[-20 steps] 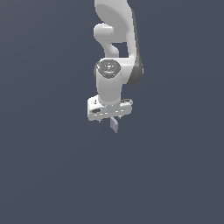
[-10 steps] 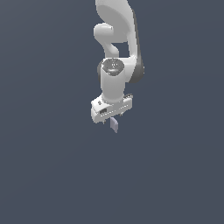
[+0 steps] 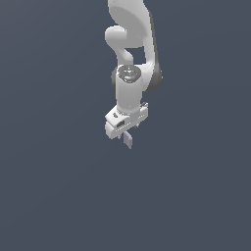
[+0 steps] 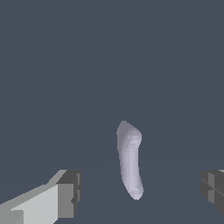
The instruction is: Pick up the object and move it to a goal position.
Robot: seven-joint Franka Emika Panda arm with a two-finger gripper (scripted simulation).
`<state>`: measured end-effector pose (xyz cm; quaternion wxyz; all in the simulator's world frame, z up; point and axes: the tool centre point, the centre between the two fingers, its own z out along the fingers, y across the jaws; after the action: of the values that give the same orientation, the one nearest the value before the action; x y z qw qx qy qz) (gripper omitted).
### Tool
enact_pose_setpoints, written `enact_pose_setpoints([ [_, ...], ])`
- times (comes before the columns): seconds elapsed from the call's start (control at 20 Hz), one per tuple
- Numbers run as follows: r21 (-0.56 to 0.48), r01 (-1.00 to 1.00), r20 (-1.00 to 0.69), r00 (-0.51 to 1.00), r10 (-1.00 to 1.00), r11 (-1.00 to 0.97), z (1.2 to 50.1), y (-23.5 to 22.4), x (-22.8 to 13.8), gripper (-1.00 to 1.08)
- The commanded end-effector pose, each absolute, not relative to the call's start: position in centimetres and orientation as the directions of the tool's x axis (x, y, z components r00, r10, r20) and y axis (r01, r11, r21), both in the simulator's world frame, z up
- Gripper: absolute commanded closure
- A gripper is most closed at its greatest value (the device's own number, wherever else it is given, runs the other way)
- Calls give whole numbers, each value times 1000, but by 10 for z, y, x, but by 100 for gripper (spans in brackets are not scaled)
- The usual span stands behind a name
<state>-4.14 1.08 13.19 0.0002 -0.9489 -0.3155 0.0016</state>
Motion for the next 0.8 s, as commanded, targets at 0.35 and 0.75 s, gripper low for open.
enact_pose_setpoints([
  [0.35,0,616,-1,787,616,-787,129,12,-42,-92],
  [0.75,0,620,0,785,620,-785,95,12,-44,-92],
])
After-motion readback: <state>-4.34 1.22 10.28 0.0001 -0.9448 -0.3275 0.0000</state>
